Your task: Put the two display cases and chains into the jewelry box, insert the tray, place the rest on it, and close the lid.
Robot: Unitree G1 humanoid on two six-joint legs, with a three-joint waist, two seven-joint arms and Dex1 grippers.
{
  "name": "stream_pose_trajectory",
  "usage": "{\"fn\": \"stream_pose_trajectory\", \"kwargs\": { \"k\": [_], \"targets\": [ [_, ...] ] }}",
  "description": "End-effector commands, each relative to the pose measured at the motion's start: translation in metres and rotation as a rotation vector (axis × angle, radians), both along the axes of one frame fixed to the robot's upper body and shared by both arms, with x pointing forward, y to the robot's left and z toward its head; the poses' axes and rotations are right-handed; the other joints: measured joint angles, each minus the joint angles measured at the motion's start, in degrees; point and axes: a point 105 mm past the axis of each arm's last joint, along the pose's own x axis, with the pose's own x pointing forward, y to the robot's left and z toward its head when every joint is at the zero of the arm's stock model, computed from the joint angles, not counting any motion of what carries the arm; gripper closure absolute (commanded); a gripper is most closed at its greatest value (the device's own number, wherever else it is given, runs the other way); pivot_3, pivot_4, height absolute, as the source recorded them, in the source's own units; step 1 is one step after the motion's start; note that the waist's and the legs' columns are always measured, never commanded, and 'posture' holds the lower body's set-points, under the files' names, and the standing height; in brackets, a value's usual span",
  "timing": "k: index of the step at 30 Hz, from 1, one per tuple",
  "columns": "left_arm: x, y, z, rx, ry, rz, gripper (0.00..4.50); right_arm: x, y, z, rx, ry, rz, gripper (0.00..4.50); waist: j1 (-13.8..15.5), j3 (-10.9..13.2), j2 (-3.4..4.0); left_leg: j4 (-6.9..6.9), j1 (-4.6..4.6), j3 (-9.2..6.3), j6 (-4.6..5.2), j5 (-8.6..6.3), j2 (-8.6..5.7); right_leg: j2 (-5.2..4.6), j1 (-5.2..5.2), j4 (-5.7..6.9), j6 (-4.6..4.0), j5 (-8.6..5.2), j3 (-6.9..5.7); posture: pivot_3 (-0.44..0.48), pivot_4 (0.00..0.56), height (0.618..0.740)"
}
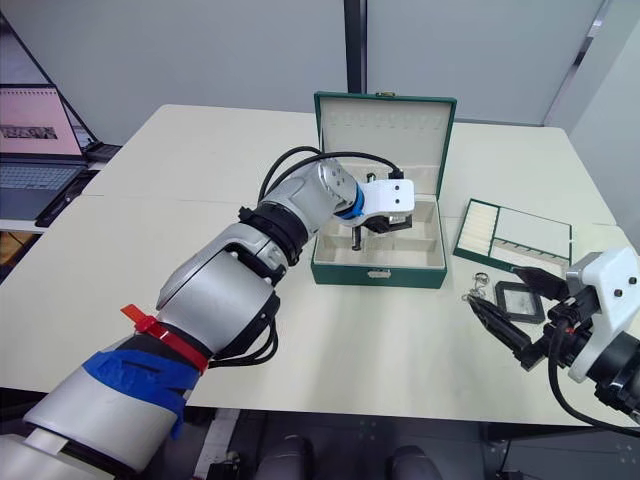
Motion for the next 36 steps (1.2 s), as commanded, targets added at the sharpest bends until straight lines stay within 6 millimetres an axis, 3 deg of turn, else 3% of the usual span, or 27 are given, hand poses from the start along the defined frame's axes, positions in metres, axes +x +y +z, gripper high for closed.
{"fn": "stream_pose_trajectory", "kwargs": {
  "k": [1,22,32,36],
  "targets": [
    [0.0,-0.008,0.009,-0.02,-0.044,-0.021,4.48,-0.004,0.002,0.011,-0.007,-0.053,-0.003,0.0,0.0,0.0,0.0,0.0,0.0,0.0,0.0,0.0,0.0,0.0,0.0,0.0,0.0,0.0,0.0,0.0,0.15,0.74],
    [0.001,-0.004,-0.003,-0.003,-0.034,-0.01,4.48,-0.007,0.006,0.012,-0.012,-0.048,0.015,0.0,0.01,0.0,0.0,0.0,0.0,-0.01,-0.01,0.0,-0.01,0.0,0.01,0.01,0.0,0.0,-0.01,0.0,0.15,0.74],
    [0.0,-0.007,-0.001,-0.027,-0.033,-0.018,1.45,-0.007,0.006,0.012,-0.018,-0.047,0.021,0.0,0.01,-0.01,0.01,0.0,0.0,-0.01,-0.01,0.0,-0.01,0.0,0.01,0.01,0.0,0.0,-0.01,0.0,0.15,0.74],
    [-0.003,-0.008,0.018,-0.09,-0.009,-0.053,0.3,-0.006,0.01,0.013,-0.012,-0.049,0.041,0.0,-0.02,0.0,0.01,0.0,0.0,-0.01,-0.01,0.0,-0.01,0.0,0.01,0.01,0.0,0.0,-0.01,0.0,0.15,0.74]
  ]
}}
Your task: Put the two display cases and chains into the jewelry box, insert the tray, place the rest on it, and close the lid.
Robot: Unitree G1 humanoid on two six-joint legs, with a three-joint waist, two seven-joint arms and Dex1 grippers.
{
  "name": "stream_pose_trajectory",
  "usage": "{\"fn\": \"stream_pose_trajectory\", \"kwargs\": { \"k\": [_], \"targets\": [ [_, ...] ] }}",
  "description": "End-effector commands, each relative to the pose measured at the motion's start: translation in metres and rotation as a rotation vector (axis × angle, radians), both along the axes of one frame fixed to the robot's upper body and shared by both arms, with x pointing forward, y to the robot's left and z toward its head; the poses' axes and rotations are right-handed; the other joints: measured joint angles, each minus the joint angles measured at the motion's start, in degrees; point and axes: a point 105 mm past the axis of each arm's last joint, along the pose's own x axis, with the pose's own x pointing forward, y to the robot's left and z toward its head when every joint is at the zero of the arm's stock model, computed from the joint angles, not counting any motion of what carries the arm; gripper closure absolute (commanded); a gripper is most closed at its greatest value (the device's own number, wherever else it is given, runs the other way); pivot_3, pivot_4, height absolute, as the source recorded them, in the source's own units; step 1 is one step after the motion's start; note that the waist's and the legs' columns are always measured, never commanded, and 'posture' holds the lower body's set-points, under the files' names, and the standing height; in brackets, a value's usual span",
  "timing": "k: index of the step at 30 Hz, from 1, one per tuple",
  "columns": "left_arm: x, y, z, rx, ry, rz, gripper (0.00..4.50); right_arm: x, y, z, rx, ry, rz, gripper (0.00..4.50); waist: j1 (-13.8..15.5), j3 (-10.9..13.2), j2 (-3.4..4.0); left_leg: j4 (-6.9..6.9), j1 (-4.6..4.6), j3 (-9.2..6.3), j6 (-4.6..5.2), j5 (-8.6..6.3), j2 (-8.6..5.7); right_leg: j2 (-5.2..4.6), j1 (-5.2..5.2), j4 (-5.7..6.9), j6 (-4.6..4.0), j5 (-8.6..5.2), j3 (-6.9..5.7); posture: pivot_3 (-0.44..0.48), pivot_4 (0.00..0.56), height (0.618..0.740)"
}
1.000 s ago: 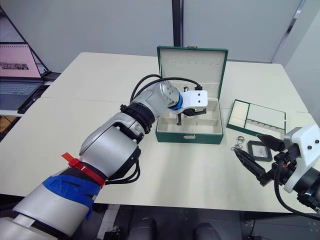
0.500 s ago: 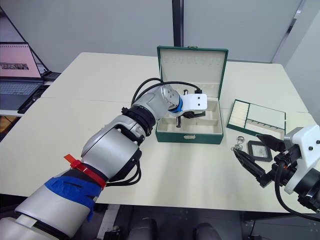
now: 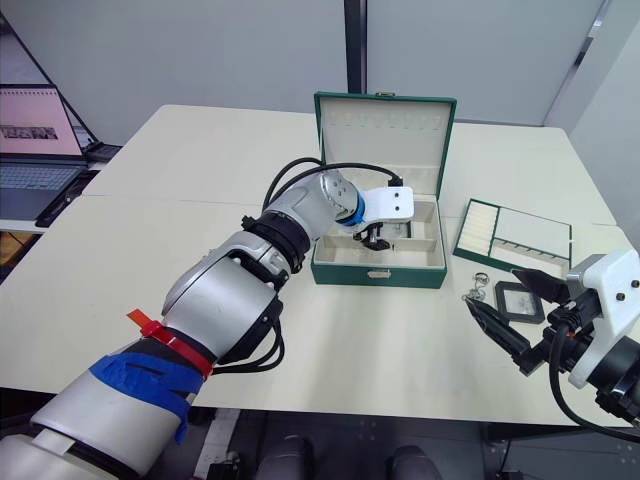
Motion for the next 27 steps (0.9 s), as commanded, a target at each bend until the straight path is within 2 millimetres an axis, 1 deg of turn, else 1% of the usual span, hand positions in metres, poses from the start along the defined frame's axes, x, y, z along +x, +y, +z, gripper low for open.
{"fn": "stream_pose_trajectory", "kwargs": {
  "k": [1,3,5,7,9,10,13,15,19,20,21,23,24,26,27],
  "targets": [
    [-0.006,-0.007,0.034,-0.105,0.02,-0.074,0.3,-0.001,0.006,0.01,-0.006,-0.048,0.034,0.0,-0.03,0.0,0.0,0.0,0.0,0.0,0.0,0.0,0.0,0.0,0.0,0.0,0.0,0.0,0.0,0.0,0.15,0.74],
    [-0.014,-0.005,0.051,-0.21,0.101,-0.126,0.3,0.0,0.009,0.01,0.007,-0.048,0.053,0.0,-0.14,0.0,0.0,0.0,0.0,0.0,0.0,0.0,0.0,0.0,-0.01,0.03,0.0,0.0,0.0,0.0,0.15,0.74],
    [-0.024,0.001,0.075,-0.371,0.188,-0.2,0.3,0.001,0.013,0.007,0.02,-0.04,0.068,0.0,-0.25,0.0,0.02,0.0,0.01,0.0,-0.01,0.01,0.01,0.02,-0.03,0.09,0.0,0.0,-0.01,0.0,0.15,0.74],
    [-0.028,0.017,0.091,-0.476,0.23,-0.232,0.3,0.002,0.015,0.002,0.024,-0.028,0.076,0.0,-0.29,-0.02,0.04,0.0,0.01,0.0,-0.01,0.01,0.01,0.02,-0.03,0.11,0.0,0.0,-0.01,0.0,0.15,0.74],
    [-0.033,0.04,0.096,-0.514,0.24,-0.275,0.3,0.003,0.018,-0.003,0.027,-0.017,0.089,0.0,-0.31,-0.06,0.12,0.01,0.02,0.0,-0.01,0.01,0.02,0.01,-0.02,0.11,0.01,0.0,-0.02,0.0,0.15,0.74],
    [-0.038,0.053,0.094,-0.512,0.258,-0.286,0.3,0.003,0.02,-0.005,0.03,-0.014,0.099,0.0,-0.42,-0.12,0.22,0.02,0.04,0.0,-0.01,0.01,0.03,0.01,0.0,0.11,0.01,0.0,-0.02,0.0,0.15,0.74],
    [-0.052,0.082,0.087,-0.536,0.249,-0.292,0.3,0.003,0.022,-0.009,0.035,-0.005,0.114,0.0,-0.61,-0.25,0.43,0.02,0.14,0.02,-0.02,0.01,0.09,0.02,0.03,0.18,0.01,0.0,-0.02,0.0,0.15,0.74],
    [-0.068,0.1,0.083,-0.588,0.287,-0.292,0.3,0.003,0.023,-0.012,0.036,0.003,0.122,0.0,-0.59,-0.24,0.42,0.08,0.13,0.0,-0.03,0.03,0.14,0.02,0.02,0.23,0.01,0.0,-0.05,0.0,0.15,0.74],
    [-0.094,0.132,0.077,-0.729,0.376,-0.203,0.3,0.001,0.024,-0.019,0.042,0.032,0.131,0.0,-0.49,-0.22,0.4,0.18,0.09,-0.06,-0.03,0.02,0.18,0.02,0.02,0.24,0.01,0.0,-0.12,0.0,0.15,0.74],
    [-0.102,0.14,0.072,-0.733,0.393,-0.191,0.14,0.0,0.024,-0.021,0.042,0.039,0.133,0.0,-0.45,-0.23,0.41,0.18,0.08,-0.07,-0.03,0.02,0.18,0.02,0.02,0.24,0.01,-0.01,-0.13,0.0,0.15,0.74],
    [-0.109,0.15,0.063,-0.708,0.393,-0.174,0.14,-0.001,0.024,-0.023,0.04,0.046,0.135,0.0,-0.42,-0.24,0.41,0.18,0.09,-0.09,-0.03,0.02,0.18,0.02,0.03,0.23,0.01,-0.01,-0.13,0.0,0.15,0.74],
    [-0.116,0.164,0.052,-0.693,0.352,-0.125,0.14,-0.001,0.025,-0.027,0.035,0.057,0.137,0.0,-0.48,-0.29,0.47,0.18,0.12,-0.09,-0.03,0.02,0.18,0.02,0.04,0.23,0.01,-0.01,-0.12,0.0,0.15,0.74],
    [-0.114,0.172,0.049,-0.716,0.305,-0.078,0.14,-0.001,0.025,-0.03,0.031,0.064,0.137,0.0,-0.46,-0.29,0.47,0.18,0.17,-0.09,-0.02,0.02,0.18,0.02,0.08,0.24,0.01,-0.01,-0.11,0.0,0.15,0.74],
    [-0.119,0.186,0.043,-0.751,0.299,-0.017,0.14,-0.002,0.024,-0.037,0.021,0.083,0.134,0.0,-0.36,-0.28,0.44,0.23,0.2,-0.13,-0.02,0.02,0.19,0.02,0.12,0.28,0.01,-0.01,-0.14,0.0,0.15,0.74],
    [-0.125,0.194,0.037,-0.762,0.324,0.011,0.14,-0.002,0.023,-0.041,0.017,0.095,0.131,0.0,-0.36,-0.28,0.42,0.29,0.2,-0.14,-0.01,0.02,0.19,0.02,0.13,0.3,0.01,-0.01,-0.14,0.0,0.15,0.74]
  ]
}}
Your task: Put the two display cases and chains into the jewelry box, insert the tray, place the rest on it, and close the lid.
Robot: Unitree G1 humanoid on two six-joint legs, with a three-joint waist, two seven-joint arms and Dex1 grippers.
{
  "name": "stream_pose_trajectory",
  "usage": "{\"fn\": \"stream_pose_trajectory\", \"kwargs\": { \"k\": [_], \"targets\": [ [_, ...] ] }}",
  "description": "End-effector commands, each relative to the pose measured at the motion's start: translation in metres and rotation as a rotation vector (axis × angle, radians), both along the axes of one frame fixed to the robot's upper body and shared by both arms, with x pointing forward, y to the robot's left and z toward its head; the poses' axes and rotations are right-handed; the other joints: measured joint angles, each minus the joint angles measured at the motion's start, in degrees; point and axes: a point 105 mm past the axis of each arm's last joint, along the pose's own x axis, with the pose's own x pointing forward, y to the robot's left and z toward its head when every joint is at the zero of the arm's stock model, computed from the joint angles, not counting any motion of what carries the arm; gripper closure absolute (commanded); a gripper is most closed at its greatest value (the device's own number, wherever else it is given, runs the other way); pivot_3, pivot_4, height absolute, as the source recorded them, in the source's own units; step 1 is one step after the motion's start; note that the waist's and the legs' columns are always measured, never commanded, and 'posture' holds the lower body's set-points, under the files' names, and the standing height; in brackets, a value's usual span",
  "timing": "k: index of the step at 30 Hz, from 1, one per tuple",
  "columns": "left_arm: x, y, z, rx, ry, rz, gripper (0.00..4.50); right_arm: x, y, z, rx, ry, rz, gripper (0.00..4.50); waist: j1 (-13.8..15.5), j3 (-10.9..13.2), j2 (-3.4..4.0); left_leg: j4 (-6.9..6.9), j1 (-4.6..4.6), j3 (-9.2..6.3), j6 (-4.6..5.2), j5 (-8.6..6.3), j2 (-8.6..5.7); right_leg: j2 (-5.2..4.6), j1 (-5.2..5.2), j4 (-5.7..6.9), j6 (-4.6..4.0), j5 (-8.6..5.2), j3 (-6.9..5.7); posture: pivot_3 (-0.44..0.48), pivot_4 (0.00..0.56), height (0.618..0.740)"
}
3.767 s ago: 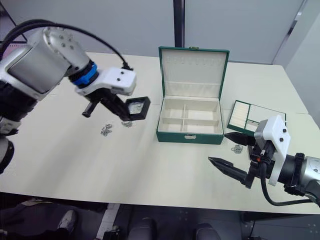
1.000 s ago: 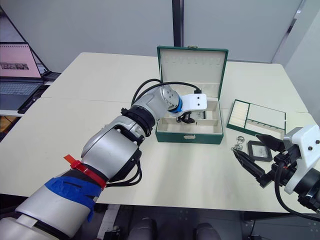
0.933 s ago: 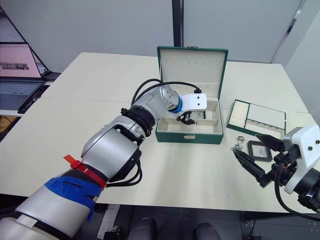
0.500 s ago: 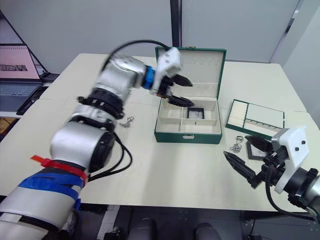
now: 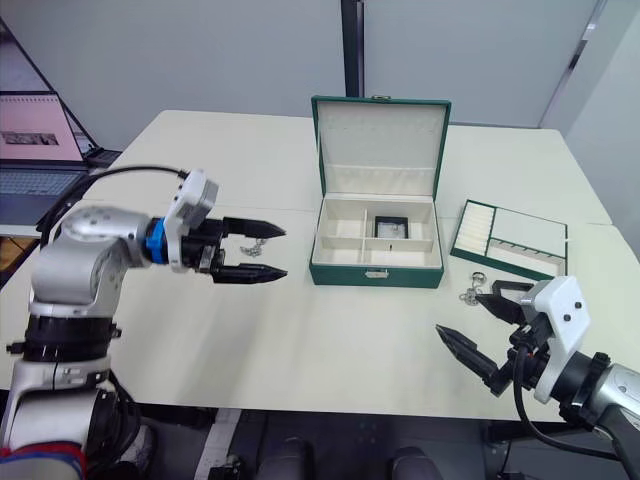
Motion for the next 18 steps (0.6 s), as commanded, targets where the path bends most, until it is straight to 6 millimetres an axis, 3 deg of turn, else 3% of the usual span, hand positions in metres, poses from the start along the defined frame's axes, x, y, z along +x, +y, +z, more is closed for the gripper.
{"fn": "stream_pose_trajectory", "kwargs": {
  "k": [1,8,13,18],
  "targets": [
    [-0.016,0.022,0.006,-0.026,-0.023,0.058,0.14,-0.003,0.0,-0.004,-0.014,-0.004,0.007,0.0,0.0,0.0,-0.04,0.04,0.0,-0.01,0.01,-0.01,0.0,0.0,0.03,0.0,0.0,0.0,-0.01,0.0,0.15,0.74],
    [-0.046,0.07,-0.027,-0.028,0.02,0.212,0.14,-0.016,-0.002,-0.02,-0.001,0.062,0.008,0.0,-0.04,-0.03,-0.06,-0.03,0.0,0.0,0.06,-0.04,0.01,-0.01,-0.01,-0.03,0.02,-0.01,0.0,0.0,0.15,0.74],
    [-0.059,0.077,-0.029,-0.035,0.016,0.247,0.14,-0.021,-0.003,-0.023,0.008,0.075,0.021,0.0,-0.03,-0.05,-0.09,-0.03,0.01,0.0,0.2,-0.13,0.0,-0.01,0.01,-0.06,0.01,-0.02,-0.01,0.0,0.15,0.74],
    [-0.056,0.073,-0.024,-0.043,0.006,0.234,0.14,-0.019,-0.002,-0.022,-0.003,0.071,0.039,0.0,-0.04,-0.05,-0.1,-0.03,0.01,0.0,0.21,-0.14,-0.01,-0.01,0.01,-0.07,0.01,-0.02,0.0,0.0,0.15,0.74]
  ]
}}
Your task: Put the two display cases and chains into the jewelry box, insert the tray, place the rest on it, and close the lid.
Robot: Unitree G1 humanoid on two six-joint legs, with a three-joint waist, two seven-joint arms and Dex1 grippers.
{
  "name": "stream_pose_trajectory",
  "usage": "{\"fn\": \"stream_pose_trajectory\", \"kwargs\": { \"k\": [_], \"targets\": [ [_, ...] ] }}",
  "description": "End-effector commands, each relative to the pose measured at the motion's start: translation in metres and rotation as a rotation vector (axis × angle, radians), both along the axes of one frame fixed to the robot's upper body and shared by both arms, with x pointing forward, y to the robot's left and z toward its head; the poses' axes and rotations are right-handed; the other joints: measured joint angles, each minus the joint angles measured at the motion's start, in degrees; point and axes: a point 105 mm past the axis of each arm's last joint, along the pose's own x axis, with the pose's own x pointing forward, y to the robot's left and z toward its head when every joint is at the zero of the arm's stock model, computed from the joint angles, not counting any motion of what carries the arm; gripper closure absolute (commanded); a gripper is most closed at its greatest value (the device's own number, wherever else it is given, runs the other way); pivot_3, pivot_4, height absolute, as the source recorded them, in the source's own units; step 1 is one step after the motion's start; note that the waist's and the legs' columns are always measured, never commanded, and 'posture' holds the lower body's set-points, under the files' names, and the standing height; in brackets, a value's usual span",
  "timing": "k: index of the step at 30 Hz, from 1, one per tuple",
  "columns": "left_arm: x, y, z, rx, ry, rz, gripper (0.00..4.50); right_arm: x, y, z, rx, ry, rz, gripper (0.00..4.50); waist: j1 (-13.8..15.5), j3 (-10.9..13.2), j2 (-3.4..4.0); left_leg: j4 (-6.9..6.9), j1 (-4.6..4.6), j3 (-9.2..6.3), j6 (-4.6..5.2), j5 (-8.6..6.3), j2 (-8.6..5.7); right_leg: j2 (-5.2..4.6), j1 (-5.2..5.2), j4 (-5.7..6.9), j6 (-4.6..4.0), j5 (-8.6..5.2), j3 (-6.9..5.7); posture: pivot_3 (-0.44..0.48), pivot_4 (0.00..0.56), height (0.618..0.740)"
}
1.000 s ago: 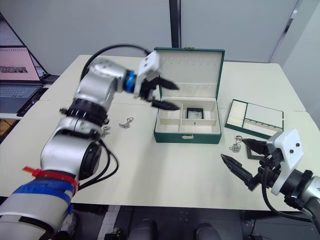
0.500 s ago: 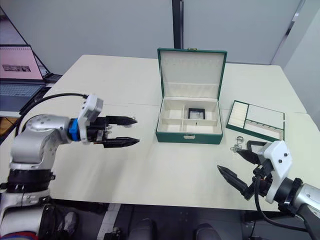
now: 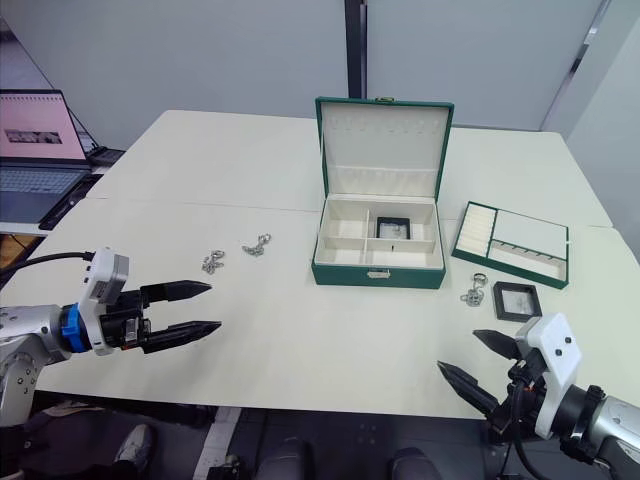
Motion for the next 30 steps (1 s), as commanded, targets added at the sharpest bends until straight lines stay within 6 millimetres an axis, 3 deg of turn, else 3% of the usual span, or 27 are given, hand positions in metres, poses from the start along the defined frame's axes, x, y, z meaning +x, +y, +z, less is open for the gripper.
{"fn": "stream_pose_trajectory", "kwargs": {
  "k": [1,4,7,14,19,26,30],
  "targets": [
    [0.002,-0.004,0.018,-0.004,-0.062,-0.019,0.14,0.001,0.002,0.008,-0.008,-0.044,0.022,0.0,0.0,0.0,0.0,0.0,0.0,0.0,0.0,0.0,0.0,0.0,0.0,0.0,0.0,0.0,0.0,0.0,0.15,0.74],
    [0.004,-0.007,0.02,-0.01,-0.066,-0.02,0.14,0.002,0.003,0.01,-0.008,-0.05,0.029,0.0,0.0,0.0,0.0,0.0,0.0,0.0,0.0,0.0,0.0,0.0,0.0,0.0,0.0,0.0,0.0,0.0,0.15,0.74],
    [0.014,-0.006,0.017,0.004,-0.053,0.088,0.14,0.004,0.007,0.016,-0.02,-0.077,0.066,0.0,-0.08,0.0,0.0,0.0,0.0,0.0,0.0,0.0,0.0,0.01,-0.02,0.01,0.0,0.0,0.02,0.0,0.15,0.74],
    [0.03,-0.009,0.019,0.021,0.009,0.209,0.14,0.015,0.04,0.04,-0.019,-0.193,0.237,0.0,-0.19,0.01,-0.03,-0.01,0.0,-0.01,0.0,0.0,0.0,0.01,-0.04,0.03,0.0,0.0,0.01,0.0,0.15,0.74],
    [0.03,0.002,0.019,0.056,0.043,0.303,0.14,0.02,0.059,0.054,-0.007,-0.253,0.308,0.0,-0.53,0.02,-0.03,-0.03,-0.01,0.02,0.0,0.0,0.0,0.01,-0.1,0.03,0.0,0.0,0.06,0.0,0.15,0.74],
    [0.024,0.002,0.016,0.062,0.043,0.307,0.14,0.023,0.061,0.056,-0.013,-0.254,0.329,0.0,-0.87,0.02,-0.04,-0.05,-0.02,0.03,-0.01,0.0,0.0,-0.01,-0.11,0.02,0.0,0.0,0.05,0.0,0.15,0.74],
    [0.035,0.003,0.024,0.103,0.034,0.362,0.14,0.023,0.059,0.056,-0.014,-0.25,0.332,0.0,-0.83,0.05,-0.1,-0.05,-0.02,0.02,0.0,0.0,0.0,-0.01,-0.11,0.03,0.0,0.0,0.04,0.0,0.15,0.74]
  ]
}}
